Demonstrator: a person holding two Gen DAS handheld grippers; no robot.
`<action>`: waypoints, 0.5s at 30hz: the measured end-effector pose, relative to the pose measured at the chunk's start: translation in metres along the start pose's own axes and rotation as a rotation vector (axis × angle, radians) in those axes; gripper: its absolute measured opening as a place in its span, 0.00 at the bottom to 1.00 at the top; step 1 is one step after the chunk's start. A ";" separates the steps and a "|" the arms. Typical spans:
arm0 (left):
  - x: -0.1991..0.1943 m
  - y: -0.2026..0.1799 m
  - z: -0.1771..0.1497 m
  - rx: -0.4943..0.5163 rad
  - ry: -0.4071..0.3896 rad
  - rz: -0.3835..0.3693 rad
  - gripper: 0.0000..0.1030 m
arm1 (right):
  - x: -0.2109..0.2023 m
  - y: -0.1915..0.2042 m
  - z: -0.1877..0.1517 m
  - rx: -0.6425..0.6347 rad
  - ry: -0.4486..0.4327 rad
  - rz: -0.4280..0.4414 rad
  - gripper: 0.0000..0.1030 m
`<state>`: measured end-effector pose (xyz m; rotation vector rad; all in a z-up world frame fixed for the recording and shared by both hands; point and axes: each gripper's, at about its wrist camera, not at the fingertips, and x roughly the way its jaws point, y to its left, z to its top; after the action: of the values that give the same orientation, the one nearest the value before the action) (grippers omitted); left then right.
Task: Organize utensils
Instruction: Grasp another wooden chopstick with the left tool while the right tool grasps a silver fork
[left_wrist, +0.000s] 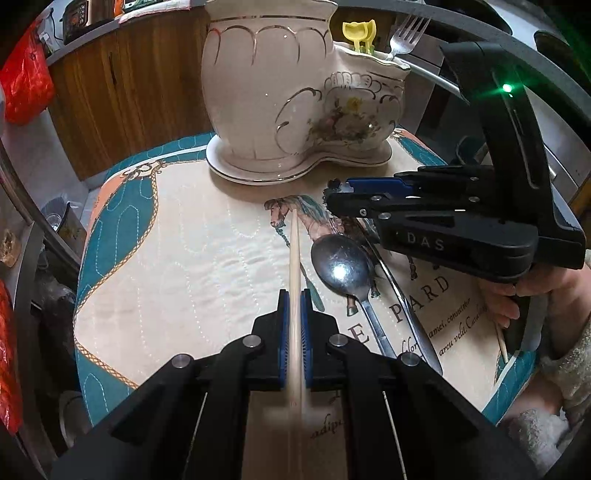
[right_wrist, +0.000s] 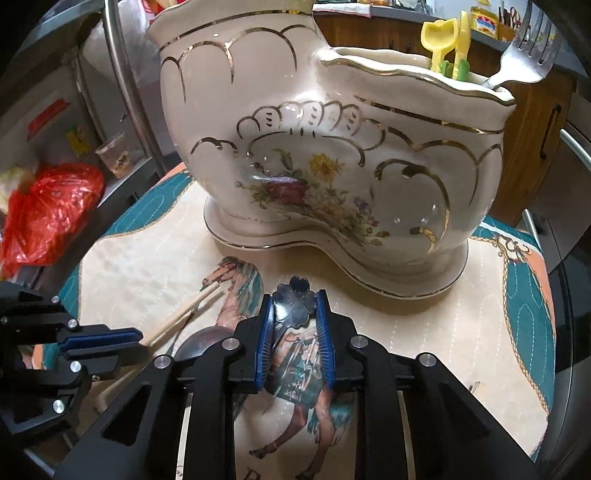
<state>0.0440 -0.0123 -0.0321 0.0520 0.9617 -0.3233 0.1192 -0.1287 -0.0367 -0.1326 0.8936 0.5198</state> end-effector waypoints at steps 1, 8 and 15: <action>-0.001 0.000 0.000 0.001 -0.002 -0.001 0.06 | -0.002 0.000 -0.001 0.002 -0.001 0.001 0.24; -0.004 -0.002 -0.002 0.010 -0.011 -0.005 0.06 | -0.019 -0.005 -0.007 0.014 -0.029 0.014 0.23; -0.012 -0.003 -0.004 0.020 -0.036 -0.011 0.06 | -0.038 -0.003 -0.016 -0.001 -0.060 0.014 0.23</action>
<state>0.0337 -0.0114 -0.0247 0.0585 0.9232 -0.3429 0.0899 -0.1511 -0.0174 -0.1111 0.8359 0.5348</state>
